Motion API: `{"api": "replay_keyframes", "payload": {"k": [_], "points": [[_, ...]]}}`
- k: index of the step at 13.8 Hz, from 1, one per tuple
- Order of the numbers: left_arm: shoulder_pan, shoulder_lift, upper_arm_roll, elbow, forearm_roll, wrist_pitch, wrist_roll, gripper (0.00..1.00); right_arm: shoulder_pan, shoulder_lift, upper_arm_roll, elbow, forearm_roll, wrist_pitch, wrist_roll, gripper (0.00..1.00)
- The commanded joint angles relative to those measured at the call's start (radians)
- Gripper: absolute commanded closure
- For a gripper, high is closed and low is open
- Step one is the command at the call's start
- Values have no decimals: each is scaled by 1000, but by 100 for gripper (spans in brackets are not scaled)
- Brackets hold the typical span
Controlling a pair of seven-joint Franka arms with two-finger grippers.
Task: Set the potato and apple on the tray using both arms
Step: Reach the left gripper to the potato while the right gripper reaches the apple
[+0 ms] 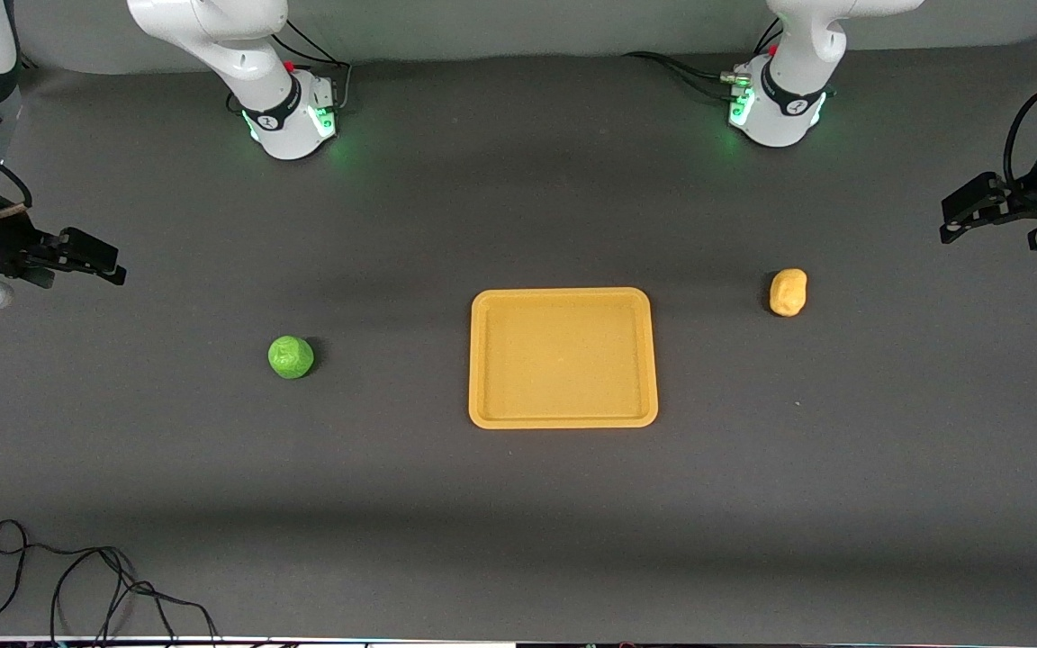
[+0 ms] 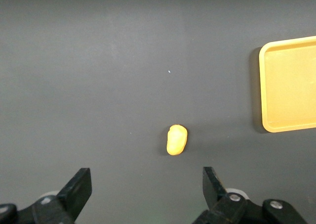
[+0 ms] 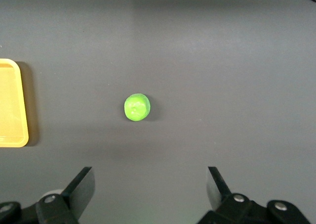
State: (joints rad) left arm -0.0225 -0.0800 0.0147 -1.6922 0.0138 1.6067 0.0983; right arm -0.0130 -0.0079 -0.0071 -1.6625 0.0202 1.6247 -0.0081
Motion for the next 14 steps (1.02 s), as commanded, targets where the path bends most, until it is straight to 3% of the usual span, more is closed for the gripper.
{"api": "replay_keyframes", "payload": {"k": [1,5,8,10,12,14], "points": [[-10,34,2,22,-5,-5,-29,0,2,-6,-1,3,-13,-8,-18,0],[-2,28,-4,-1,2,24,-20,0,2,-3,-1,4,-13,-8,-16,0],[3,-33,-2,-263,2,235,-12,0,2,5,-1,6,-13,-8,-18,0],[1,-29,-2,-381,2,300,-5,1,2,9,1,9,-13,-8,-21,0],[-4,12,-4,-501,-18,346,76,2,19,11,7,3,-11,9,-18,0],[-8,136,-2,-529,-125,384,259,3,73,8,6,-26,-11,41,3,0]]}}
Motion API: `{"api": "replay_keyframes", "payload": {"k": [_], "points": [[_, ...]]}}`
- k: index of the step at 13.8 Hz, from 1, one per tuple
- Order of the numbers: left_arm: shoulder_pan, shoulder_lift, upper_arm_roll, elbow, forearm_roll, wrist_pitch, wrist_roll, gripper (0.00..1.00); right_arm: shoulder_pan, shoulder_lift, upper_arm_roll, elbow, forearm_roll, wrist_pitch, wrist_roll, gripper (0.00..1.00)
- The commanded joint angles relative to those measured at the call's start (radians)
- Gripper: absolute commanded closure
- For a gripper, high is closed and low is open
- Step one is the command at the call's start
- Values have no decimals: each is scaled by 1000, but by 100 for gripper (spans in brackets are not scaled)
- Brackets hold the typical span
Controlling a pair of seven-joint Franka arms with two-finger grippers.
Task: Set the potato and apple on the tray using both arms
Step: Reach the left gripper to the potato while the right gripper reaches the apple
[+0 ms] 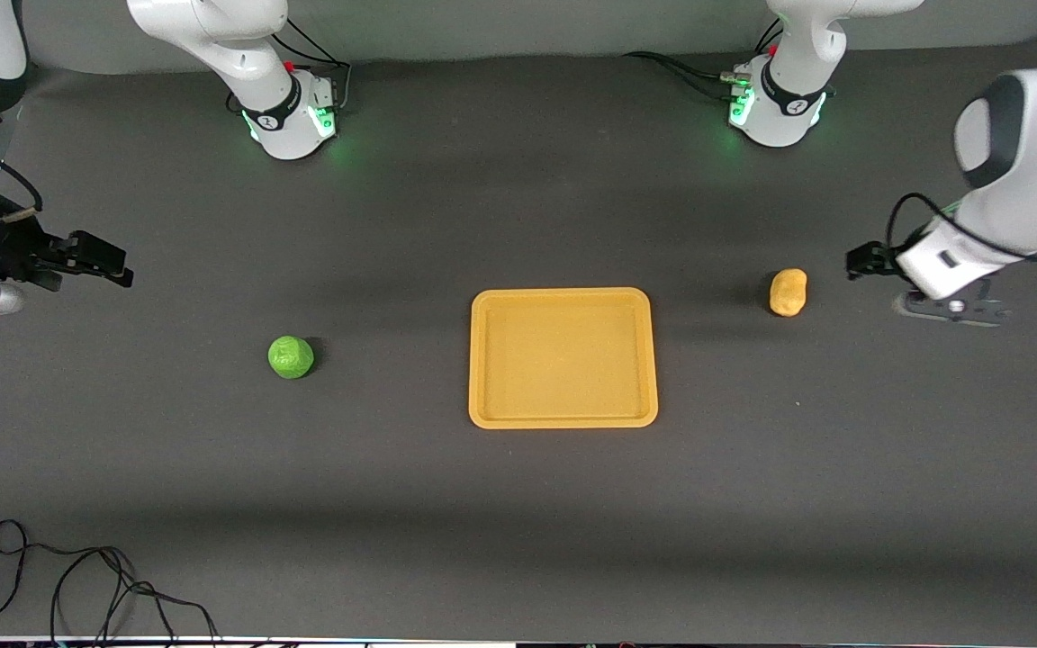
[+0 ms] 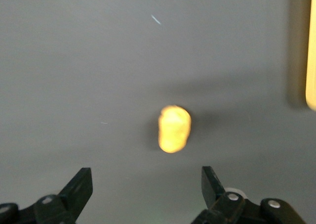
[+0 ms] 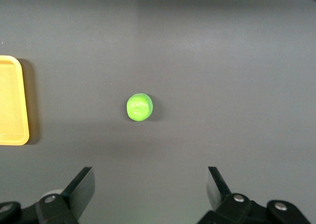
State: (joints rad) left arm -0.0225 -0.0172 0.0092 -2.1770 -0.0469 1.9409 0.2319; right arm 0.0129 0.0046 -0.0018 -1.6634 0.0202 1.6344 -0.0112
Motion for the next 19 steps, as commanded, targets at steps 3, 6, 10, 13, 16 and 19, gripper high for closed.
{"api": "replay_keyframes", "payload": {"k": [3,6,10,13,16,19], "points": [[-24,176,2,-87,-64,130,165,8,91,-9,0,-71,-9,51,65,0],[-45,246,2,-103,-64,199,173,8,114,-46,0,-188,-6,158,65,0],[-36,318,2,-101,-68,213,220,24,114,-51,-4,-444,-6,462,65,0],[-36,338,2,-98,-80,217,224,44,114,10,-4,-602,-5,750,63,0],[-36,280,2,-69,-120,152,190,78,114,125,-4,-639,-3,916,62,0],[-121,287,-23,150,-209,-5,-155,84,114,230,-4,-687,1,1105,65,0]]}}
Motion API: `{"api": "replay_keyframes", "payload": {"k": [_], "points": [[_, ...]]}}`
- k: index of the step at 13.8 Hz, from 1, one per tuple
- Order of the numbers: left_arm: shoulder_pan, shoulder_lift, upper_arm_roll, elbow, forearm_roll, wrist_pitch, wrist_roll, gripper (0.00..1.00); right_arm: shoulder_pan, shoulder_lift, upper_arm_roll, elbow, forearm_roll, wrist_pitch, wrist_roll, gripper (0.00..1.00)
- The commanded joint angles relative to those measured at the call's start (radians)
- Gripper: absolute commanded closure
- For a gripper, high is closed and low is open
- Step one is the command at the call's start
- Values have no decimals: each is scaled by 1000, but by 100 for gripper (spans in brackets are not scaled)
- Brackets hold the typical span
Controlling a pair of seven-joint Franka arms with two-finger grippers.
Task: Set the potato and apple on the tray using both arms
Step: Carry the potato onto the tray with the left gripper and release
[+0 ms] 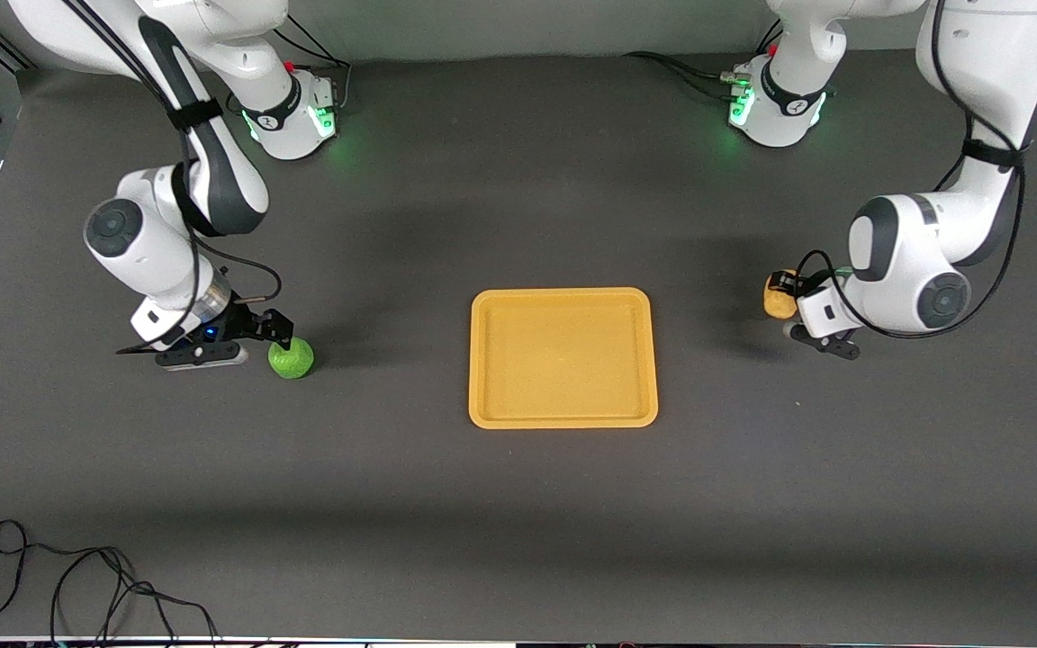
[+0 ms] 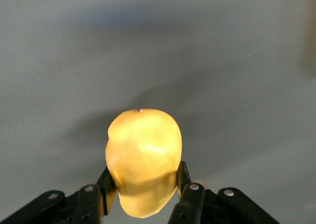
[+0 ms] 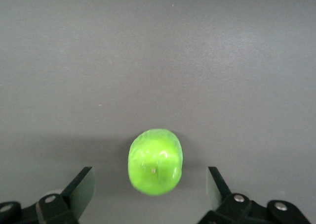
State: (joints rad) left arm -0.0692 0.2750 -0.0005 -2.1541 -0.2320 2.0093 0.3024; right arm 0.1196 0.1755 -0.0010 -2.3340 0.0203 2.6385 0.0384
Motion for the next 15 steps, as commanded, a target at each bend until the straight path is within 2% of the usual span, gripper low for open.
{"api": "replay_keyframes", "payload": {"k": [1,2,3,4,7,9,10,12,13,14,15], "points": [[-127,41,-25,220,-24,-78,-371,81,9,99,-4,-16,1,150,17,0],[-183,100,-30,299,-24,-80,-482,82,9,126,-4,-16,1,191,18,0],[-234,136,-30,337,-27,-69,-561,87,9,142,-2,-16,0,211,17,0],[-283,166,-30,364,-27,-35,-622,88,9,156,-2,-14,1,225,18,0],[-391,243,-32,373,-26,176,-780,86,9,199,-1,-16,0,271,18,0],[-425,274,-32,375,-21,206,-799,84,9,193,-1,-16,1,253,14,0],[-435,285,-30,375,-17,206,-799,83,9,191,-1,-14,1,218,12,7],[-440,294,-30,375,-12,207,-799,75,8,174,-1,-11,1,174,12,37],[-440,294,-30,375,-10,207,-799,58,6,158,-1,-2,1,152,6,45],[-440,300,-30,375,-9,219,-798,48,8,122,-1,22,1,97,5,48],[-442,303,-30,375,-7,227,-798,46,8,89,-1,62,1,4,5,48]]}}
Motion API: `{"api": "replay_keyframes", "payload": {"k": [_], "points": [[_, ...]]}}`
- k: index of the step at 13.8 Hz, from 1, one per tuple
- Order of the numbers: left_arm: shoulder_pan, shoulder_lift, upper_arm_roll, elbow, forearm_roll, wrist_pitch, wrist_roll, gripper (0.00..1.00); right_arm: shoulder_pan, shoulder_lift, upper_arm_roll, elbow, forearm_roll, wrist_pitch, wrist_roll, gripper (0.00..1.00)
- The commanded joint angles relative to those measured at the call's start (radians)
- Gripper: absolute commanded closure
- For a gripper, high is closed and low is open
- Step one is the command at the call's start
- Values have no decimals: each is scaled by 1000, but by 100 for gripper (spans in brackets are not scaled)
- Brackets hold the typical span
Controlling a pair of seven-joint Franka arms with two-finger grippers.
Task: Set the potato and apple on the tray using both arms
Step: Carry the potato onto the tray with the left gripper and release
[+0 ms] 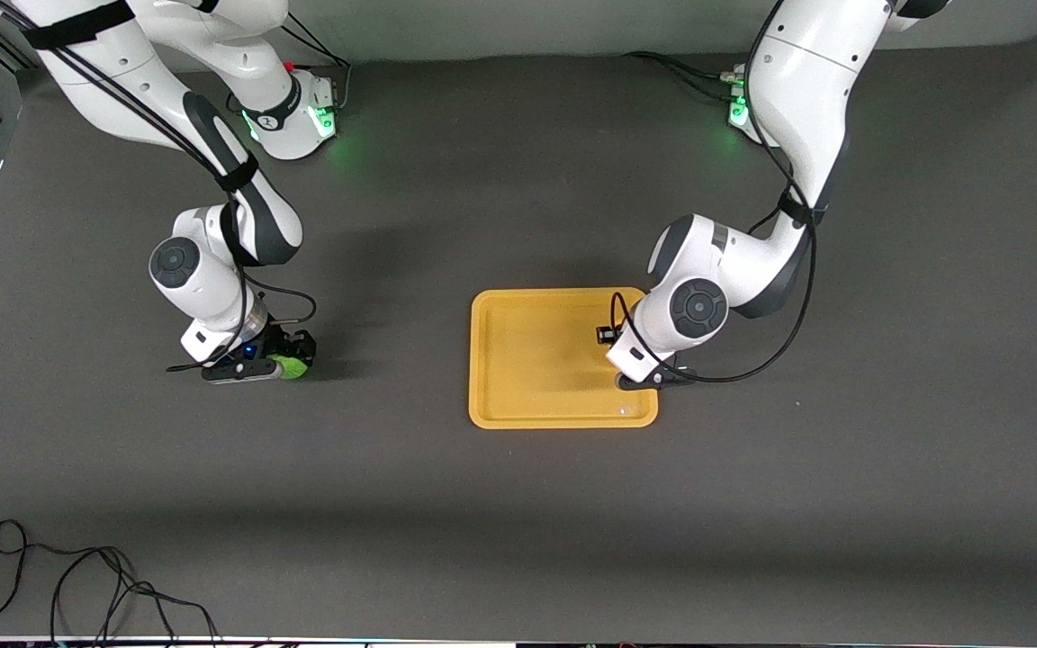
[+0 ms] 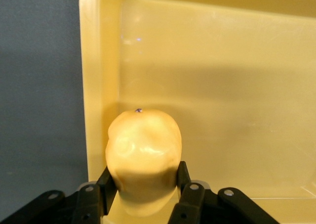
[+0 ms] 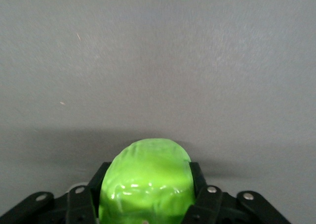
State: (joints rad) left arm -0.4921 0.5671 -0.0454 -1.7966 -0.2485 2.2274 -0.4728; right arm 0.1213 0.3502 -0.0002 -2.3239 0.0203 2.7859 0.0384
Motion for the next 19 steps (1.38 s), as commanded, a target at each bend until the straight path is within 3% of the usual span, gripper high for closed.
{"api": "replay_keyframes", "payload": {"k": [1,4,6,9,11,15,17,19], "points": [[-20,11,15,16,9,9,-23,45,6,-105,-1,114,1,-246,3,48],[-19,11,16,17,23,9,-23,28,6,-148,-1,361,3,-640,8,48],[-20,8,16,17,60,0,-21,2,8,-149,-4,524,4,-841,18,48],[-13,-1,18,17,81,-12,-24,1,8,-163,-4,700,4,-1063,17,48],[3,-79,24,17,83,-76,-24,1,9,-163,0,759,4,-1108,18,48],[108,-339,44,19,148,-331,55,0,52,-149,3,793,3,-1108,79,48],[191,-450,44,17,208,-389,191,0,131,-131,3,825,3,-1103,182,48],[294,-547,44,17,212,-434,320,0,231,-55,3,920,3,-1102,337,48]]}}
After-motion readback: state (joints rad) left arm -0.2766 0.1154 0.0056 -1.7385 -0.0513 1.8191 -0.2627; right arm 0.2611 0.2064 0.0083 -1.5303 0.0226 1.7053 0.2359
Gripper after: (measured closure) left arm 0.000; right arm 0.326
